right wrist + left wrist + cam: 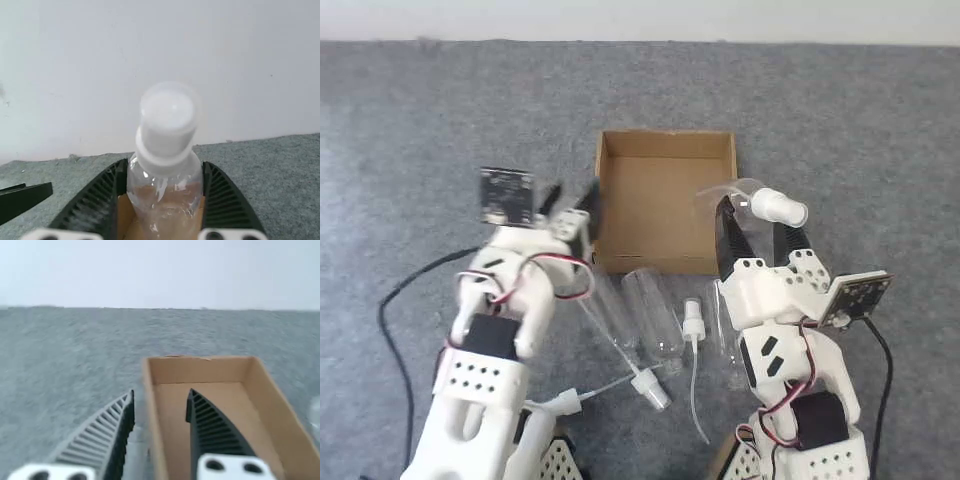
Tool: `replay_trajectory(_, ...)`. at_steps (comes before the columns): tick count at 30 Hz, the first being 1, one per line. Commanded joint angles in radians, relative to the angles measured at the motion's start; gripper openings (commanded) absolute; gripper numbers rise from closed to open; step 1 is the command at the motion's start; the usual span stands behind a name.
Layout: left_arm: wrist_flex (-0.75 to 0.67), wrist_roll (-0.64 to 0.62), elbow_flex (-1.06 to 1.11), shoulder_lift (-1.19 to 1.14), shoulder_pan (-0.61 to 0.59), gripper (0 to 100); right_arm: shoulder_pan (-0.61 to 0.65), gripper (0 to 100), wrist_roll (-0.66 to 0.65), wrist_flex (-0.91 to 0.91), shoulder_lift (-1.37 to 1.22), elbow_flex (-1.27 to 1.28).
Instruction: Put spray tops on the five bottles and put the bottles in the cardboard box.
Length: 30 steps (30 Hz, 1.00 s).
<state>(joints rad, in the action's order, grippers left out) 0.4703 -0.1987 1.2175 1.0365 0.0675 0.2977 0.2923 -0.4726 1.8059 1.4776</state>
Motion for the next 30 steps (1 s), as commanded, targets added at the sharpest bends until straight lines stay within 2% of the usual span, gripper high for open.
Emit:
replay_trajectory(1, 0.006, -0.023, -0.058, 0.028, -0.141, 11, -0.013, 8.0, -0.002, -0.008, 0.008, -0.018)
replay_trajectory(10, 0.002, -0.025, 0.030, 0.028, -0.195, 1, -0.015, 8.0, -0.002, -0.016, 0.008, -0.015)
replay_trajectory(17, 0.003, -0.025, 0.065, 0.058, -0.201, 1, -0.015, 8.0, -0.063, -0.008, 0.008, -0.006)
replay_trajectory(25, 0.008, -0.018, 0.225, 0.460, -0.288, 1, -0.012, 8.0, -0.071, -0.010, 0.007, -0.006)
replay_trajectory(30, 0.133, -0.018, 0.271, 0.700, -0.273, 2, -0.008, 8.0, -0.071, -0.016, 0.005, -0.006)
